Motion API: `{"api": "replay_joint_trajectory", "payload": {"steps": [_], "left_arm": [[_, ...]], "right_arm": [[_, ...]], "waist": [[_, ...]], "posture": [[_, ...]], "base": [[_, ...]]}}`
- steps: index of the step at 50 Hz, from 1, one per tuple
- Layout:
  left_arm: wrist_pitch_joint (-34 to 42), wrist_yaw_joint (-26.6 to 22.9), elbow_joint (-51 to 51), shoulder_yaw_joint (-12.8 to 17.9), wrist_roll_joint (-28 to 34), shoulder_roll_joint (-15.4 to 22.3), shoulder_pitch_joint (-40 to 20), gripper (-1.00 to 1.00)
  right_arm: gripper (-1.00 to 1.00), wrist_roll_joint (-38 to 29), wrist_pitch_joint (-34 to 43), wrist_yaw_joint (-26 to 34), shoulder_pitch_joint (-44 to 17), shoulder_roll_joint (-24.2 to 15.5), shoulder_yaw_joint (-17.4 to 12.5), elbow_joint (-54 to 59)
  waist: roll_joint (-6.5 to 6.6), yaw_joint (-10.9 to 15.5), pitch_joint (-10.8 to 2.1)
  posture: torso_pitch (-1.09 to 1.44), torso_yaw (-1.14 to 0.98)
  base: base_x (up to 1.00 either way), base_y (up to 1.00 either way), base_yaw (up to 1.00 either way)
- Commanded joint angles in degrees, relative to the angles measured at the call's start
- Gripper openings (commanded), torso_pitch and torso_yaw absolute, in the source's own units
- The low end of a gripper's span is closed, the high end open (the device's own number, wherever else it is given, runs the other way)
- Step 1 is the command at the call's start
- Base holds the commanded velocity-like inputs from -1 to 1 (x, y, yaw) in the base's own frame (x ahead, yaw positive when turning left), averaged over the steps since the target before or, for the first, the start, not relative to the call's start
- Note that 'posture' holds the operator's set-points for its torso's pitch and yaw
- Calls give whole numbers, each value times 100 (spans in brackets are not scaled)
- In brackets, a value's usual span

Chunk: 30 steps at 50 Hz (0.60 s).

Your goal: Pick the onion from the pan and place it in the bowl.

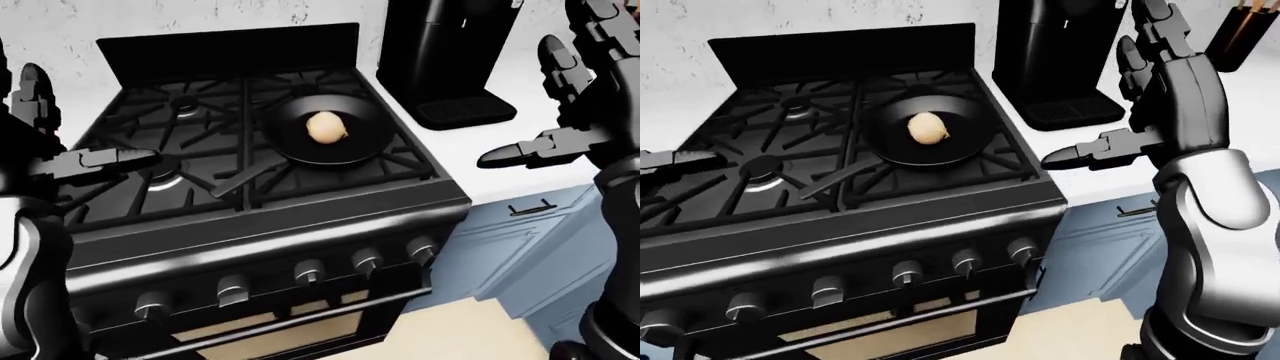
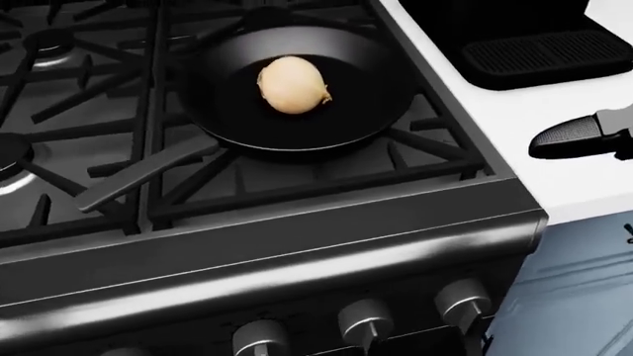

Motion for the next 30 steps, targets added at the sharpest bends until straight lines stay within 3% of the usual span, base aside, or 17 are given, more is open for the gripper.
{"api": "replay_joint_trajectory", "payload": {"steps": [1,5,7,8,10,16,19,21,22,23,24,27,30], "left_arm": [[-195,42,-195,177,31,144,-143,100],[-191,41,-208,179,30,142,-137,100],[-191,42,-209,174,32,140,-137,100],[-183,46,-214,176,29,142,-143,100],[-177,49,-217,175,25,146,-152,100],[-165,56,-211,175,18,164,-173,100],[-166,56,-212,175,17,165,-168,100],[-165,57,-208,180,13,169,-172,100],[-167,58,-207,179,15,169,-170,100],[-167,59,-208,182,13,170,-169,100],[-167,58,-208,185,10,170,-166,100],[-163,58,-214,190,5,174,-162,100],[-157,61,-223,201,-3,180,-157,100]], "right_arm": [[100,18,-192,-8,-173,-70,-34,-204],[100,12,-184,-3,-155,-63,-37,-228],[100,15,-165,-2,-175,-73,-39,-232],[100,17,-160,1,-182,-77,-42,-233],[100,18,-157,3,-177,-78,-42,-239],[100,6,-126,3,-227,-89,-24,-234],[100,4,-131,2,-213,-85,-26,-238],[100,1,-130,-2,-221,-85,-27,-227],[100,5,-123,-7,-226,-82,-27,-225],[100,5,-118,-10,-229,-82,-24,-224],[100,-8,-130,-17,-226,-82,-17,-214],[100,-28,-171,-15,-195,-68,-17,-202],[100,-16,-196,-100,-312,-81,-44,-133]], "waist": [[13,39,-111],[324,-7,-22],[673,-38,-127],[624,-17,-137],[644,12,-66],[320,68,-46],[73,100,-54],[-269,106,-161],[20,52,-98],[-99,77,-85],[-98,51,-110],[23,64,-138],[274,27,-103]], "posture": [[0,0],[0,0],[0,0],[0,0],[0,0],[0,0],[0,0],[0,0],[0,0],[0,0],[0,0],[0,0],[0,0]], "base": [[16,9,0],[16,10,0],[16,9,0],[16,8,0],[17,8,0],[16,8,0],[16,8,0],[16,9,0],[17,8,0],[16,9,0],[16,8,0],[16,7,0],[12,2,0]]}}
